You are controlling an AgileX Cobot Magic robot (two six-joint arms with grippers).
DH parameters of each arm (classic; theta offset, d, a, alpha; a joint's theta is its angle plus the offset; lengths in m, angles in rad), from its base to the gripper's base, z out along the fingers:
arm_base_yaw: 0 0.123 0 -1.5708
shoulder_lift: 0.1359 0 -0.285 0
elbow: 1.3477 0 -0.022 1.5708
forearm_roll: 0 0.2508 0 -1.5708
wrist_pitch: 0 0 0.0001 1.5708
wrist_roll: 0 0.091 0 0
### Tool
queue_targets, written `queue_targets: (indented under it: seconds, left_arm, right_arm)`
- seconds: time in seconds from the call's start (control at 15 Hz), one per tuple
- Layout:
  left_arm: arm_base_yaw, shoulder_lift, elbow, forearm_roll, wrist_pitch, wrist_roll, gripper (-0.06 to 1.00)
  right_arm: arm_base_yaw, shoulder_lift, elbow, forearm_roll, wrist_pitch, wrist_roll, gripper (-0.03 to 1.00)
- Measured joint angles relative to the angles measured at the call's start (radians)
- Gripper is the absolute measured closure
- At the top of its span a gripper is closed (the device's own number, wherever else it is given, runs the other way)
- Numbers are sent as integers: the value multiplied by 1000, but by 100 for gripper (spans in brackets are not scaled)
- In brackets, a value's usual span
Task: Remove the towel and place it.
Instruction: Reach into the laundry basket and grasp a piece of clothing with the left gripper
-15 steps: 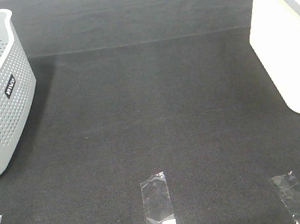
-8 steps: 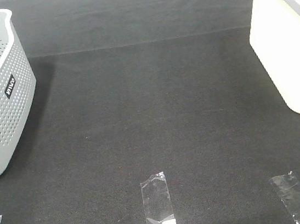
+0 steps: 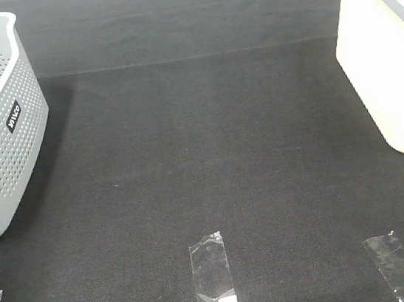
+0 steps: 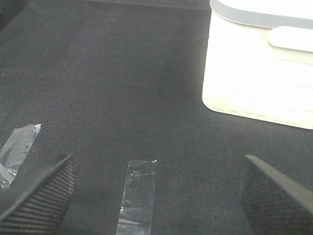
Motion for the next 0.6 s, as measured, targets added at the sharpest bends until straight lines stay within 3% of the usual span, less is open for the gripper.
queue_targets:
  seconds: [0.4,0.6]
  left_arm:
    - [0,429,-182,176,-24,-274,40]
    - [0,624,-323,200,-26,-302,40]
  right_arm:
    - [0,0,0,0,0,0,12]
    - [0,0,0,0,0,0,12]
